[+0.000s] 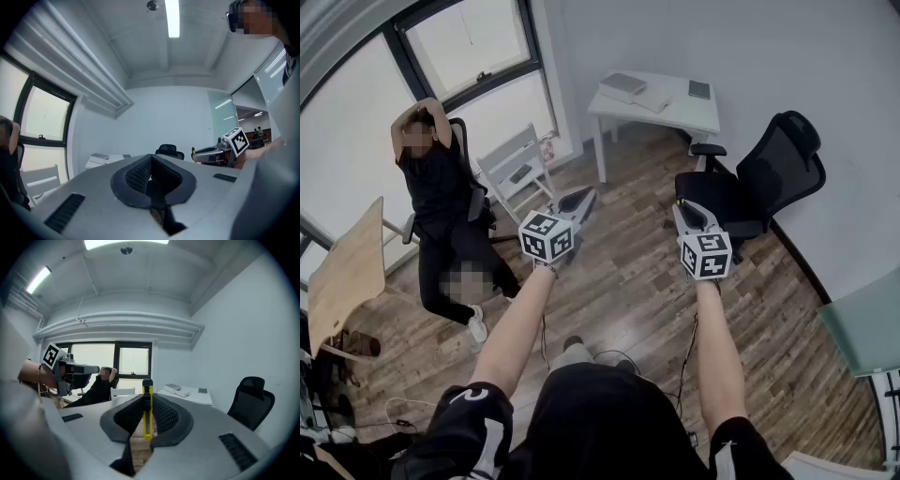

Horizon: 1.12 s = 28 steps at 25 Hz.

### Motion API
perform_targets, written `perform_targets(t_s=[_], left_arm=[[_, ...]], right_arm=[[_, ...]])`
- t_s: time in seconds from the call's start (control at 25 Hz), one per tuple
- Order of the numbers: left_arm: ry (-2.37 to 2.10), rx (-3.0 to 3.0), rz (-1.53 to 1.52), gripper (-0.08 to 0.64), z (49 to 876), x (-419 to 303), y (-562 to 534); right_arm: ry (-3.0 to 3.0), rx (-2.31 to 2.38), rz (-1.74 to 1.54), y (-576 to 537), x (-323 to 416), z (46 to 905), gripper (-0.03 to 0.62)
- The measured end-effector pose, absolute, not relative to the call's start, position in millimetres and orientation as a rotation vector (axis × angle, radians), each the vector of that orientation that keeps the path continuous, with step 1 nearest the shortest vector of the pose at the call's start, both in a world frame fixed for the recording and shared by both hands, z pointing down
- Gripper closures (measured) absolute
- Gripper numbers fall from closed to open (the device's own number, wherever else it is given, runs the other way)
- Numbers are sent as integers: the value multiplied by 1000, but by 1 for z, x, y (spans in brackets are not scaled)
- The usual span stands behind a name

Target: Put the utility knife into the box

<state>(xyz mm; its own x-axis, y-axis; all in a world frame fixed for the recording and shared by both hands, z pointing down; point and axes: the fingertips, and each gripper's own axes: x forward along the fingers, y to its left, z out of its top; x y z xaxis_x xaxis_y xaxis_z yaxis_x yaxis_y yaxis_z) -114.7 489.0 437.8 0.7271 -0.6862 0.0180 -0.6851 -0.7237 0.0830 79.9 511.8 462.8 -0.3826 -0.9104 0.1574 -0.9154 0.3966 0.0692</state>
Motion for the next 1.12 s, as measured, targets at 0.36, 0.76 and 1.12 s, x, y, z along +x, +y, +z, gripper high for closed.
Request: perform_targets(t_s=[0.36, 0.76, 1.12], left_arm=[[-1142, 2814, 0, 535, 452, -110, 481], [-1099, 2823, 12, 535, 465, -89, 414], [-1022, 2834, -4, 535, 468, -95, 314]], right_arm=[[-2491, 1587, 73, 495, 77, 474, 520], [-2453, 1630, 99, 436, 98, 485, 520], [-2416, 1639, 111, 340, 82, 484, 520]])
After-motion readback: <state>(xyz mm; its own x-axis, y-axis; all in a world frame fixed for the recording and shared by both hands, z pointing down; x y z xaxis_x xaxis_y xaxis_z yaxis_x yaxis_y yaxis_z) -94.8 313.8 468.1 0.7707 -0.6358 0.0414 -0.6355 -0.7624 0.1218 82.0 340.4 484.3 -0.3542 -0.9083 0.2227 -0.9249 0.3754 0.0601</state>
